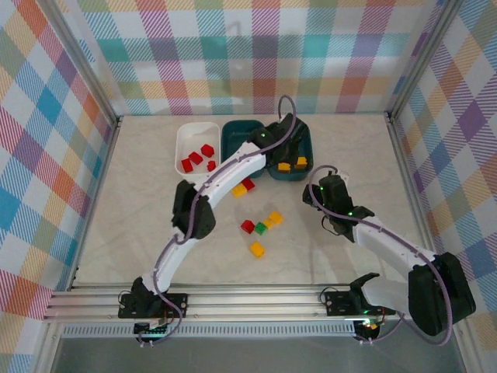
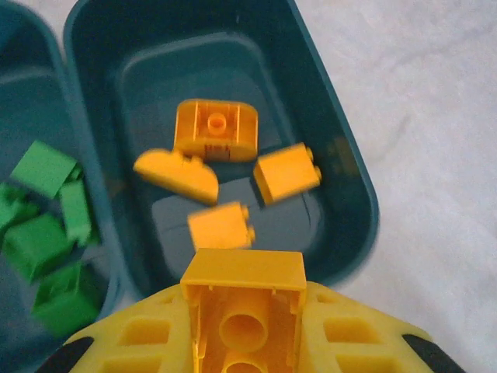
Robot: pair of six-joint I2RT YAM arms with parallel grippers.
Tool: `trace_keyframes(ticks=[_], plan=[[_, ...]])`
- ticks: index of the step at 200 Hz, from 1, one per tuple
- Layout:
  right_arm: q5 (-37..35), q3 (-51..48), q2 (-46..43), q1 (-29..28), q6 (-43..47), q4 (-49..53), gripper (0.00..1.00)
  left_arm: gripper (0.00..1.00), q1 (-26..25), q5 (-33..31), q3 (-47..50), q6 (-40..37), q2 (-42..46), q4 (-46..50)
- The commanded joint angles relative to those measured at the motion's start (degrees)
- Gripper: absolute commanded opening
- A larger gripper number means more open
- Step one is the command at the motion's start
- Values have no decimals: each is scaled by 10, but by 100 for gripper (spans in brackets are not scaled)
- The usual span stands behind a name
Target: Sort the legos into containers by color
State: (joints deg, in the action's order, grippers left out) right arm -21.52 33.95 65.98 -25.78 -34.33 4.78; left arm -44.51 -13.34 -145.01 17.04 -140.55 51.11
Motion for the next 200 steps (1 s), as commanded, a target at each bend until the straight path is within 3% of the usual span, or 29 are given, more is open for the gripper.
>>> trace_keyframes(ticks=[1, 15, 47, 77, 92, 103, 115, 149, 167, 200], plan=[[-10, -5, -19, 3, -5, -7, 77, 23, 21, 28, -87, -1, -45, 71], [1, -7, -25, 3, 3, -13, 78, 36, 35, 56, -77, 10, -48, 40], [42, -12, -31, 0, 21, -36, 78, 73, 49, 124, -72, 15, -54, -20], [41, -2, -28, -26, 51, -35, 78, 79, 44, 142, -67, 5, -2, -27], [50, 29, -24, -55, 73, 3, 77, 79, 42, 132, -16, 5, 59, -25], [57, 55, -18, -94, 90, 39, 76, 79, 42, 109, 76, 15, 135, -47], [60, 79, -7, -149, 105, 88, 76, 81, 49, 83, 251, 39, 241, -110], [77, 87, 26, -285, 107, 174, 75, 96, 131, 98, 699, 203, 512, -245], [103, 91, 57, -339, 102, 190, 77, 99, 166, 123, 880, 248, 607, -291], [107, 123, 140, -385, 120, 194, 78, 99, 171, 162, 1116, 336, 710, -358]])
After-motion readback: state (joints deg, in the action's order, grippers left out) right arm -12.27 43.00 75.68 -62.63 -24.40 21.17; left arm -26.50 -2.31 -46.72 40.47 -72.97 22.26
